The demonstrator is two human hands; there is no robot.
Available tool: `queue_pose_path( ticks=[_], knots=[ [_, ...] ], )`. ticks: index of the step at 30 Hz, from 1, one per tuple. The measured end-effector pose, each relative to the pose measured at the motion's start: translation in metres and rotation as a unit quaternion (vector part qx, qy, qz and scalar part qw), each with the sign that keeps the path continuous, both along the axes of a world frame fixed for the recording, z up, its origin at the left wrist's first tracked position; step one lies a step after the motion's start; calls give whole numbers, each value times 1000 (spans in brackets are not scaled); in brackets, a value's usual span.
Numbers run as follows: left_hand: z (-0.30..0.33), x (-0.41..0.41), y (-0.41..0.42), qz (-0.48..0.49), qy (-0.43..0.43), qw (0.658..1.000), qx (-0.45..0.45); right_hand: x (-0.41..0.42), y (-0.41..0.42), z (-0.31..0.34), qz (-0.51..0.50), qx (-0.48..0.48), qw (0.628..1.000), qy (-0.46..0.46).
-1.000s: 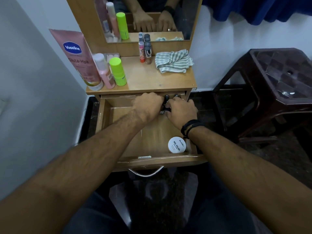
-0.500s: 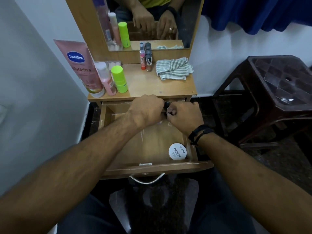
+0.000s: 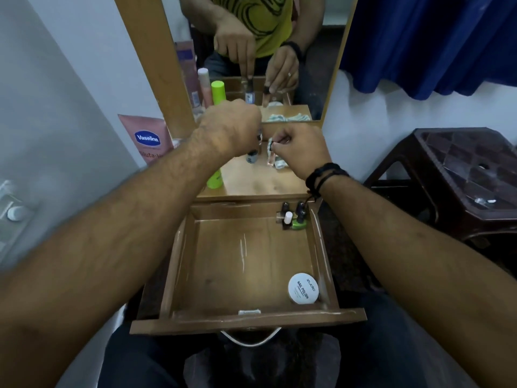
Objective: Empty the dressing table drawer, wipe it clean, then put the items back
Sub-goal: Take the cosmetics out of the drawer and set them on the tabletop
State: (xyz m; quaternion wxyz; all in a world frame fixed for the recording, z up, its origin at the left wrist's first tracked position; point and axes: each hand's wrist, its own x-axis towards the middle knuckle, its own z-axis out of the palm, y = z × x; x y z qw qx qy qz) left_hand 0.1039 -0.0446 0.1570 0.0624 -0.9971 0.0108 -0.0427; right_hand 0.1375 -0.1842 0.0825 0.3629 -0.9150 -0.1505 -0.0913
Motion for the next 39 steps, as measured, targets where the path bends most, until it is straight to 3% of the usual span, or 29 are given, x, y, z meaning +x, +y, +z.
queue_pose_path(
  ticks=[9, 39],
  knots=[
    [-29, 32, 17, 47, 4, 999, -20, 33, 24, -19, 5, 4, 1000, 15],
    [-49, 43, 29, 42, -25, 998, -36, 30, 38, -29, 25, -49, 998, -20]
  ],
)
